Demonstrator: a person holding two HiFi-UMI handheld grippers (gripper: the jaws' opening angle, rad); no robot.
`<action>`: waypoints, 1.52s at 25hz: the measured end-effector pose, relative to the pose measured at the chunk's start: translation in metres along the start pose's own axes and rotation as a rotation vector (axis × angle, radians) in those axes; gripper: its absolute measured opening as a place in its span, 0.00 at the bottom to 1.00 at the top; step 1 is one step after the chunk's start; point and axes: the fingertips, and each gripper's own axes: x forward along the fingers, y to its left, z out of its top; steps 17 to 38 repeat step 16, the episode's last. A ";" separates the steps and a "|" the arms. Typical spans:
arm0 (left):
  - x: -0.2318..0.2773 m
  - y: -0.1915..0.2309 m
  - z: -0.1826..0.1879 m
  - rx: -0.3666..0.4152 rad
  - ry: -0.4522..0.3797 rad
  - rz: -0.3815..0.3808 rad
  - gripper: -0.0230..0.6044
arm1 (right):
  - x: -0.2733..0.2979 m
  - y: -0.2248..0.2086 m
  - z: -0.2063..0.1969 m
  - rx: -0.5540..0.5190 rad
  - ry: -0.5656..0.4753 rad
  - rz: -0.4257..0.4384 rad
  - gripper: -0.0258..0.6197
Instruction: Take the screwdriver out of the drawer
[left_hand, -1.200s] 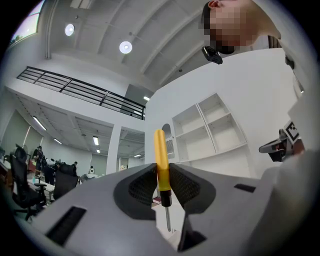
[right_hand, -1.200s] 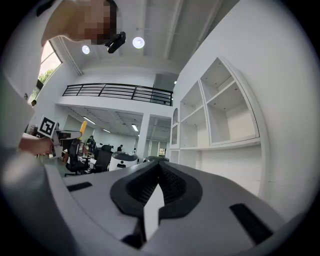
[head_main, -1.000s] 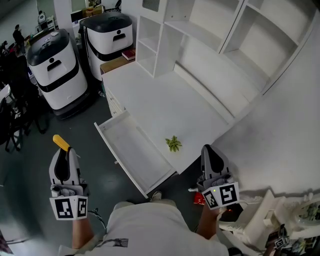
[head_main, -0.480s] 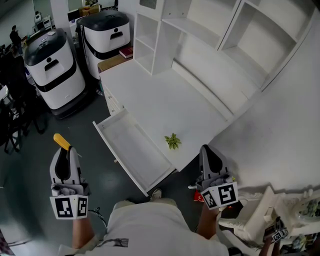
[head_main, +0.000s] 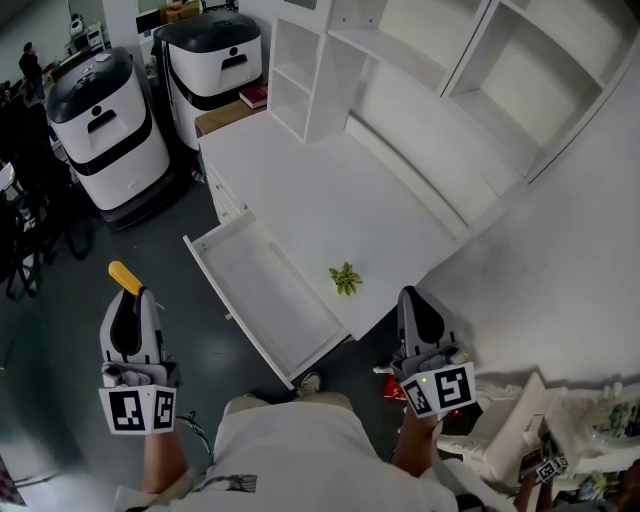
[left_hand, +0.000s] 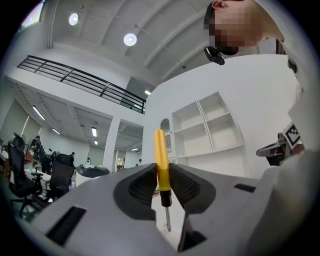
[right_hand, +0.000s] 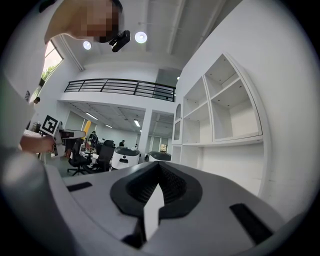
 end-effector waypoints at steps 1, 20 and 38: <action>0.001 -0.001 -0.001 -0.002 0.001 0.000 0.17 | 0.000 -0.001 -0.001 -0.001 0.002 0.001 0.05; 0.020 -0.021 -0.012 -0.016 0.016 -0.009 0.17 | 0.011 -0.019 -0.008 -0.010 0.002 0.020 0.05; 0.020 -0.021 -0.012 -0.016 0.016 -0.009 0.17 | 0.011 -0.019 -0.008 -0.010 0.002 0.020 0.05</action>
